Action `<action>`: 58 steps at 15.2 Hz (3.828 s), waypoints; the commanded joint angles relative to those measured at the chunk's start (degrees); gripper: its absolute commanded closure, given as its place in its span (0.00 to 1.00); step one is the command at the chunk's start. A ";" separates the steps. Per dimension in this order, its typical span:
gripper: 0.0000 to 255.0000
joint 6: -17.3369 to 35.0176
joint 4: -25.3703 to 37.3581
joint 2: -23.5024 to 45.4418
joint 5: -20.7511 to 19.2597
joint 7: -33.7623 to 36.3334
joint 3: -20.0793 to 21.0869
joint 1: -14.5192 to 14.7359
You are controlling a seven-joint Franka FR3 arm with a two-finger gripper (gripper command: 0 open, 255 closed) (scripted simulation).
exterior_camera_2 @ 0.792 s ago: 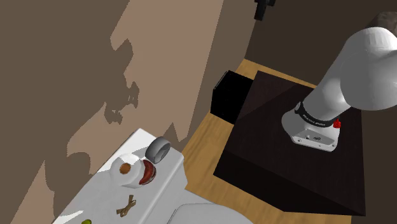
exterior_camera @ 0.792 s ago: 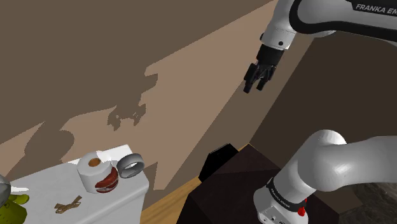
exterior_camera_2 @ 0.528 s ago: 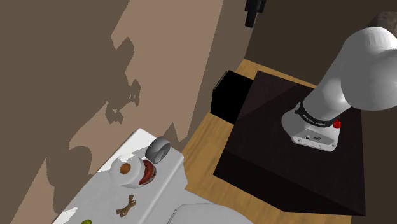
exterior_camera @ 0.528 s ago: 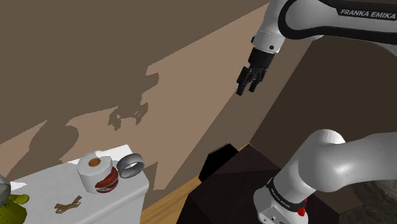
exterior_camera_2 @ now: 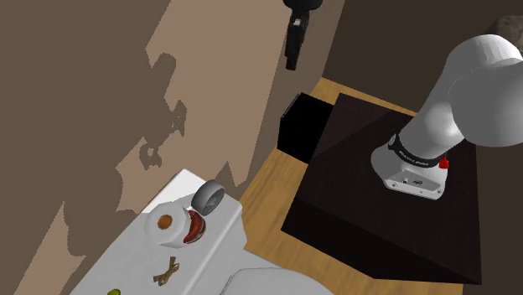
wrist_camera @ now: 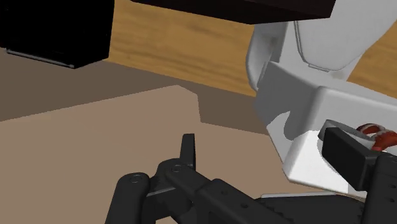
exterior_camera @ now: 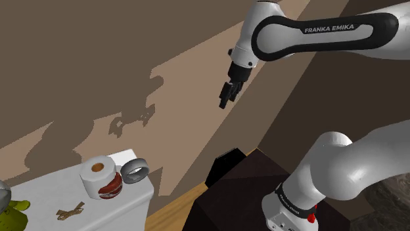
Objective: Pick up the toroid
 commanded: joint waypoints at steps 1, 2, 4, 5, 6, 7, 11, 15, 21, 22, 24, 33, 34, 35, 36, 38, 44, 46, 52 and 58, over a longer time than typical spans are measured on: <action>0.00 3.65 0.19 3.32 0.25 -2.69 0.04 1.33; 0.00 5.39 0.40 5.06 0.47 -3.79 0.24 2.06; 0.00 8.75 0.98 8.58 0.93 -6.00 0.71 3.49; 0.00 10.37 1.33 10.35 1.16 -7.10 0.97 4.18; 0.00 11.94 1.73 12.12 1.39 -8.19 1.24 4.87; 0.00 13.48 2.18 13.89 1.61 -9.28 1.53 5.54; 0.00 19.20 4.34 20.94 2.40 -13.55 2.92 8.05; 0.00 24.25 7.03 27.85 2.83 -17.57 4.61 10.27; 0.00 30.70 11.79 37.83 2.28 -22.80 7.55 13.15; 0.00 31.65 12.65 39.45 2.02 -23.55 8.04 13.63; 0.00 33.46 14.41 42.64 1.32 -24.96 8.99 14.58; 0.00 40.03 20.97 54.65 -2.79 -28.86 11.52 18.54; 0.00 40.63 21.01 55.29 -2.92 -28.80 11.42 18.63; 0.00 41.23 21.07 55.94 -3.05 -28.73 11.31 18.71; 0.00 41.82 21.13 56.60 -3.18 -28.67 11.20 18.80; 0.00 42.98 21.30 57.93 -3.44 -28.54 10.98 18.98; 1.00 43.28 21.33 58.26 -3.50 -28.50 10.91 19.04; 1.00 43.31 21.27 58.24 -3.50 -28.49 10.91 19.05; 1.00 42.74 21.26 57.64 -3.38 -28.57 11.02 18.94; 1.00 39.17 20.94 53.74 -2.61 -28.95 11.68 18.42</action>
